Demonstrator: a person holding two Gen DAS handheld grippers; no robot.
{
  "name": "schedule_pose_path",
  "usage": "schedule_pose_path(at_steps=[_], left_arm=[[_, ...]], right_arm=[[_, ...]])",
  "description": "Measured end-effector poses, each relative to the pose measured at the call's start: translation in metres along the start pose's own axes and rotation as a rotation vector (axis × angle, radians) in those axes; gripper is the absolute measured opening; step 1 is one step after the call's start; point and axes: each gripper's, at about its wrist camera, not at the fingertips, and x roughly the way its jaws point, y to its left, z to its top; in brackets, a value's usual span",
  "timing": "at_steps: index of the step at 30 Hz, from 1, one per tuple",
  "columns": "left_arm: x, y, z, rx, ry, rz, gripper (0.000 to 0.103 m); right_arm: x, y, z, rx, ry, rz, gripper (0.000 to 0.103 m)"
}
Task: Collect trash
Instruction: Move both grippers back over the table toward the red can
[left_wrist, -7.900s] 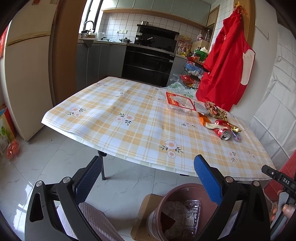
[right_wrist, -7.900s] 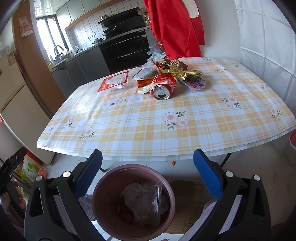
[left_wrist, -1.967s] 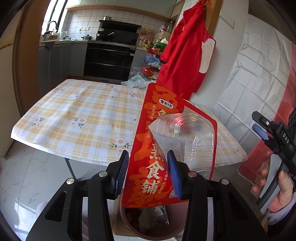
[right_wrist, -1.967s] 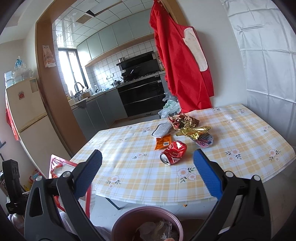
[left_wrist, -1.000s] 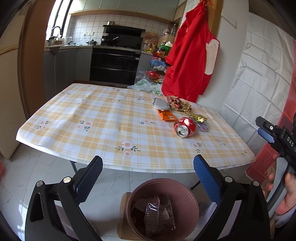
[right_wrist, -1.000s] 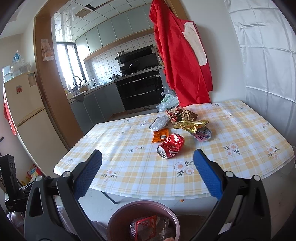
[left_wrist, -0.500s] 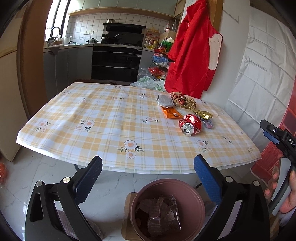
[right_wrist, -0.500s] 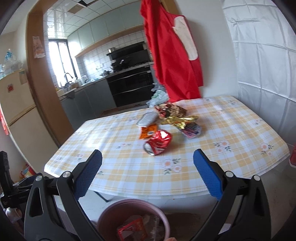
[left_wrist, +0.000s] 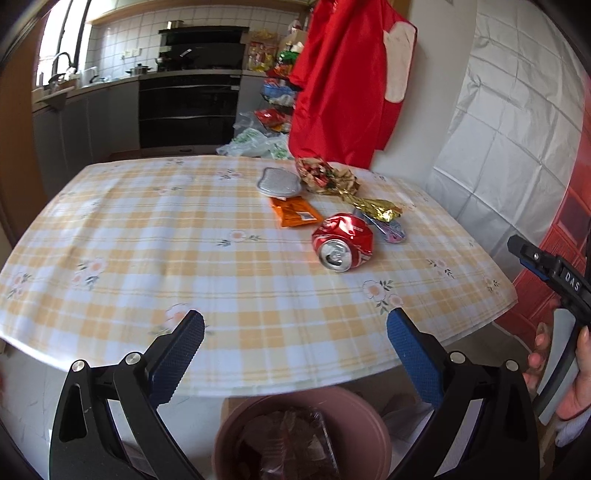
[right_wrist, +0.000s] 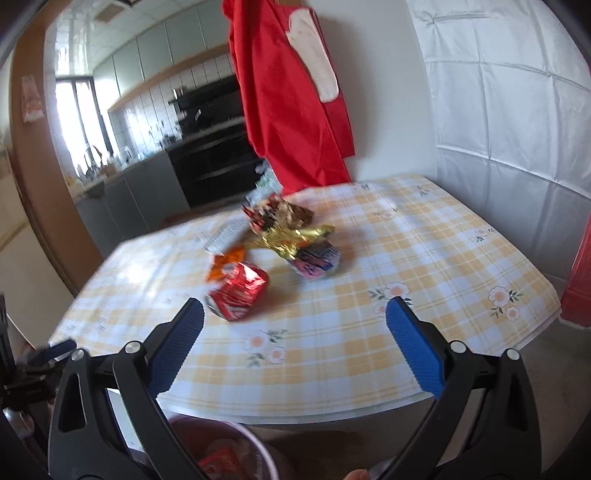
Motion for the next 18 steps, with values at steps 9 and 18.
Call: schedule_pose_path(at_steps=[9,18], left_arm=[[0.123,-0.058,0.048,-0.034,0.062,0.039,0.097],[0.205,-0.05,0.068,-0.23,0.138,0.093,0.089]], right_arm=[[0.048,-0.046,0.008,0.061,0.038,-0.052,0.097],[0.084,-0.064,0.016,0.089,0.06,-0.041,0.097]])
